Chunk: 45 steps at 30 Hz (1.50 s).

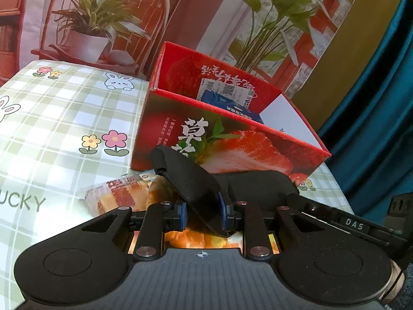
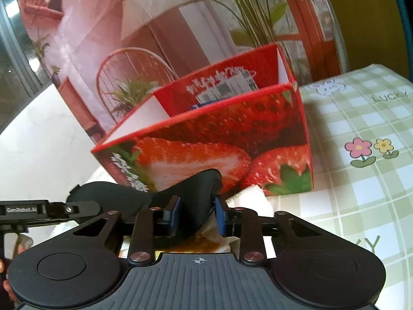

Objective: Organize soft objects
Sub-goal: 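Close the left gripper on the eye mask strap while the right holds the mask, then lift the black eye mask with both grippers and lower it into the red box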

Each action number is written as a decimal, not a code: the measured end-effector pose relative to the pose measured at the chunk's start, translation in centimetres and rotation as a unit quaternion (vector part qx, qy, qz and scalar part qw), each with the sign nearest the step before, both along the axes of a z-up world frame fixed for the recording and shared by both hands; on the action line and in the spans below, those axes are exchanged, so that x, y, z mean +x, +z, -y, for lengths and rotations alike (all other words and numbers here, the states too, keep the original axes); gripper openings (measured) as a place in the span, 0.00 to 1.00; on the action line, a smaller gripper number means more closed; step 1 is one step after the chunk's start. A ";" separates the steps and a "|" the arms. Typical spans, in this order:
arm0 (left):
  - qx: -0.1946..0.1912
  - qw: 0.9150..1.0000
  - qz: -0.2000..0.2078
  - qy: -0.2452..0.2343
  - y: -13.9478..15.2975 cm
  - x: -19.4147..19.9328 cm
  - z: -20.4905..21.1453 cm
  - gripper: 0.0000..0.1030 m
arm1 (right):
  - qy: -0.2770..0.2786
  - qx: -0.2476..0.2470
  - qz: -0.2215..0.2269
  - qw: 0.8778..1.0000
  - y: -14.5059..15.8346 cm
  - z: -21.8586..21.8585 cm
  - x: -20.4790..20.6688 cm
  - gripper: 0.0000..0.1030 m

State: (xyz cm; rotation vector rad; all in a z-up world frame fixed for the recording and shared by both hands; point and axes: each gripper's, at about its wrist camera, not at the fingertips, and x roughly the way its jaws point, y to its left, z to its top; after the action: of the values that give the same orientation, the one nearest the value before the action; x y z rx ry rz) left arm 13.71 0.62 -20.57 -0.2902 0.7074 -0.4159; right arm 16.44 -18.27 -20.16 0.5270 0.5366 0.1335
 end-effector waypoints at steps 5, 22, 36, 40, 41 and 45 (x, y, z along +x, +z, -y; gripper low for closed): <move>0.001 1.000 0.007 0.010 -0.5 -1.4 -0.3 0.24 | 0.010 -0.001 0.017 1.000 0.8 -0.3 -1.8 0.18; 0.018 0.998 0.053 0.020 0.2 -3.0 -0.7 0.24 | 0.025 -0.070 0.056 0.996 2.5 -2.1 -3.8 0.15; 0.043 0.985 0.164 0.020 5.5 -3.3 0.1 0.24 | 0.027 -0.122 0.137 0.983 7.7 -2.3 -4.1 0.15; 0.043 0.983 0.180 0.015 7.2 -1.9 0.6 0.24 | 0.026 -0.135 0.157 0.978 9.3 -2.0 -3.4 0.15; 0.043 0.982 0.184 0.014 7.6 -1.5 0.7 0.24 | 0.025 -0.139 0.160 0.977 9.7 -1.9 -3.1 0.15; 0.053 0.979 0.198 0.003 9.0 0.7 1.9 0.25 | 0.017 -0.156 0.173 0.972 11.2 -1.3 -1.5 0.15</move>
State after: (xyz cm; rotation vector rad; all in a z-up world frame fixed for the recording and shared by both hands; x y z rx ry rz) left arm 14.38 -1.31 -11.60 -0.1028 0.3372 -0.4135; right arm 14.92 -16.99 -8.92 0.1798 0.2176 0.1672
